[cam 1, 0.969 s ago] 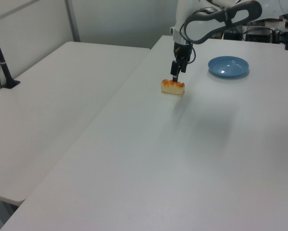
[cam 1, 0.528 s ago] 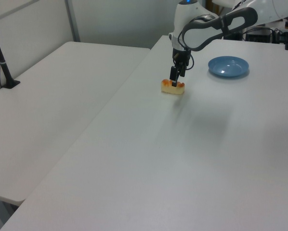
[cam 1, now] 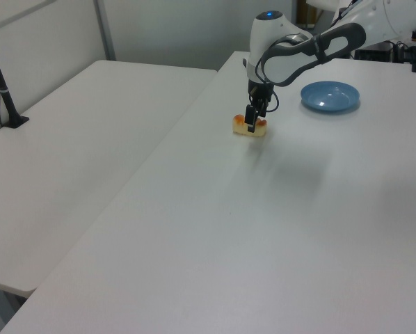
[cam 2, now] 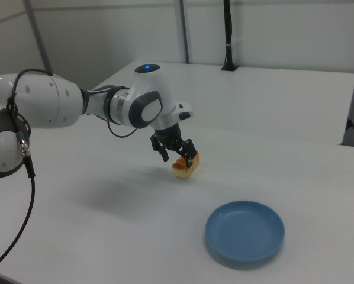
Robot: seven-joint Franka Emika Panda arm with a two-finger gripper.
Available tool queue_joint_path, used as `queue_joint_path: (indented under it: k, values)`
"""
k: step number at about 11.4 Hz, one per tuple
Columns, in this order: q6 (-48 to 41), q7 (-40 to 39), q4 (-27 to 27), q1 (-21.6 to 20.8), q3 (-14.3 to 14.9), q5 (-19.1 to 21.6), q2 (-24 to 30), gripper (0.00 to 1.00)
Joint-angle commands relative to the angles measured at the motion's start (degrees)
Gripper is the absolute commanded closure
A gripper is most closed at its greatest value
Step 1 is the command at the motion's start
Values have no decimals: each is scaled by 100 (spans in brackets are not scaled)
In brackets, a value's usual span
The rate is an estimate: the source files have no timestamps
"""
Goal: Put the bread on a plate
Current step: 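Close the gripper on the bread roll and lift it, then carry the bread roll over the light blue plate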
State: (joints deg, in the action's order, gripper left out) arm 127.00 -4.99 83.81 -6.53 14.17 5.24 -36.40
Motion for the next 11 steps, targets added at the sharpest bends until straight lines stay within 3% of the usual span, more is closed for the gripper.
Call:
queue_joint_path:
  k: [1, 2, 3, 4, 5, 7, 11]
  values:
    - [106, 375, -75, 20, 7, -137, -86, 31]
    - [97, 393, -75, 20, 7, -128, -86, 52]
    - [106, 402, -75, 20, 7, -128, -86, 59]
    - [106, 394, -75, 20, 7, -137, -86, 60]
    - [97, 393, -75, 20, 7, -137, -86, 71]
    - [62, 402, -66, 29, 15, -137, 27, 75]
    - [-270, 332, 215, 414, 77, -198, 879, 74]
